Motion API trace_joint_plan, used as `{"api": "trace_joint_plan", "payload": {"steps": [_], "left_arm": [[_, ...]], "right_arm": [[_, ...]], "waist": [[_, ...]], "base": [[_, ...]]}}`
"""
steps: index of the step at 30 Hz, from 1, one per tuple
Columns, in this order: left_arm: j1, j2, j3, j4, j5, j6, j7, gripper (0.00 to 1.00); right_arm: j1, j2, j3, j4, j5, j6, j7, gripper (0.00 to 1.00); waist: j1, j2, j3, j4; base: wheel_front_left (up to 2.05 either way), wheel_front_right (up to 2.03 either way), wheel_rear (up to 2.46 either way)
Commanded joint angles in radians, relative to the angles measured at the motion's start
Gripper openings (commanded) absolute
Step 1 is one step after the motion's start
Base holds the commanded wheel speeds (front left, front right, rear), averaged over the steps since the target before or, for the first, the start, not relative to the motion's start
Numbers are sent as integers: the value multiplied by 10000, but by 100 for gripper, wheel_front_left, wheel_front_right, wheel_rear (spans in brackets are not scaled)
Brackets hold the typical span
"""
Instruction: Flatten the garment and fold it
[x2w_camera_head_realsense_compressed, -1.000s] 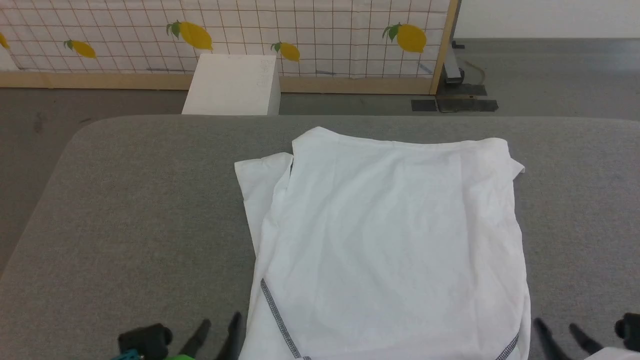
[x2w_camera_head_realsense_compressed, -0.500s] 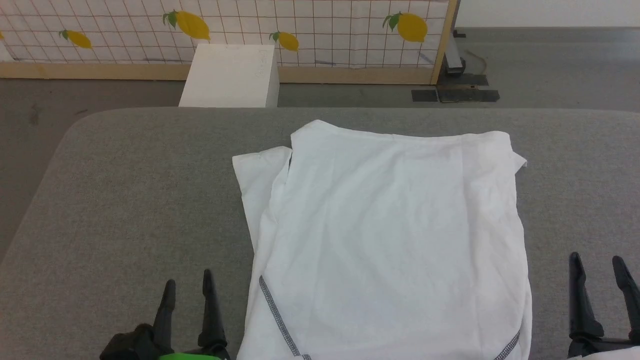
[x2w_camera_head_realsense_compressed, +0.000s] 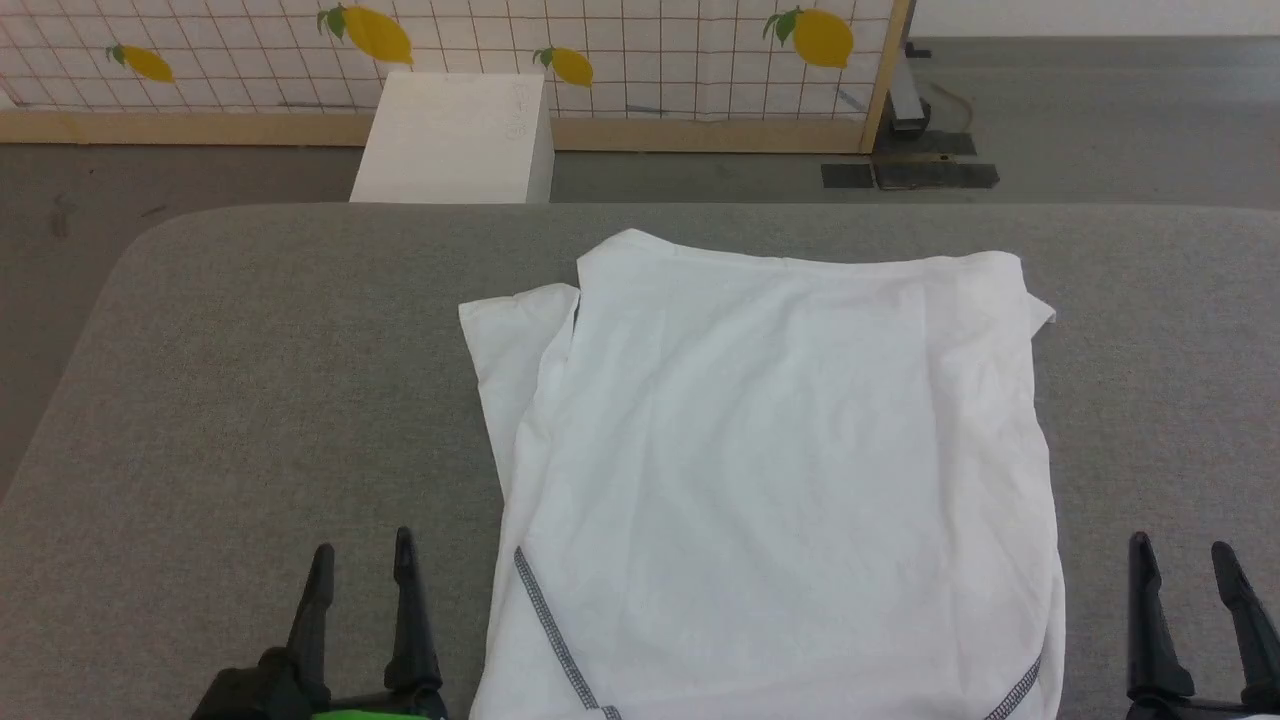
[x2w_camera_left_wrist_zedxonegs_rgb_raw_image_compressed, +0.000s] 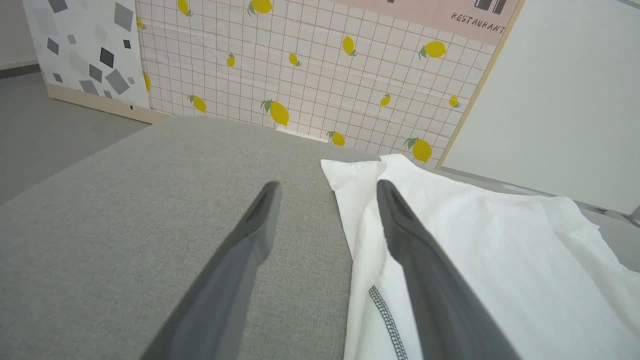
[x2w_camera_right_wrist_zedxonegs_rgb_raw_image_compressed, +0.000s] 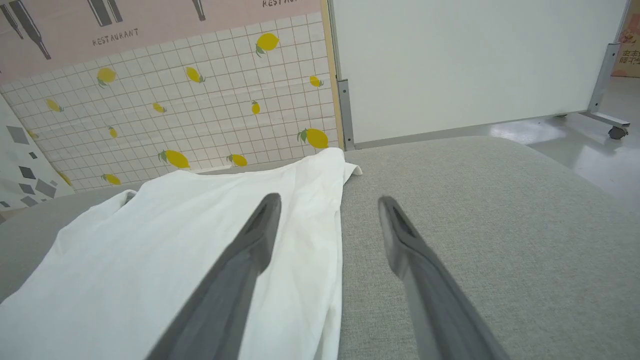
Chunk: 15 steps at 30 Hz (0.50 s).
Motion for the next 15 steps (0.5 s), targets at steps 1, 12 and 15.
{"api": "trace_joint_plan", "payload": {"steps": [1,12,15], "left_arm": [[-238,11,60,-45,90,-152,-48,100],[-3546,1381,-41,182,45,-1191,2559,100],[-4951,1775,68,502,-287,-1381,4056,100]], "right_arm": [[-168,8,12,-7,51,-13,-105,100],[-667,8,98,-245,135,-13,-84,100],[-867,8,114,-293,150,-13,-106,100]], "waist": [[0,0,141,-5],[0,0,1444,-29],[0,0,1861,-84]], "base": [[0,0,0],[0,0,0],[0,0,0]]}}
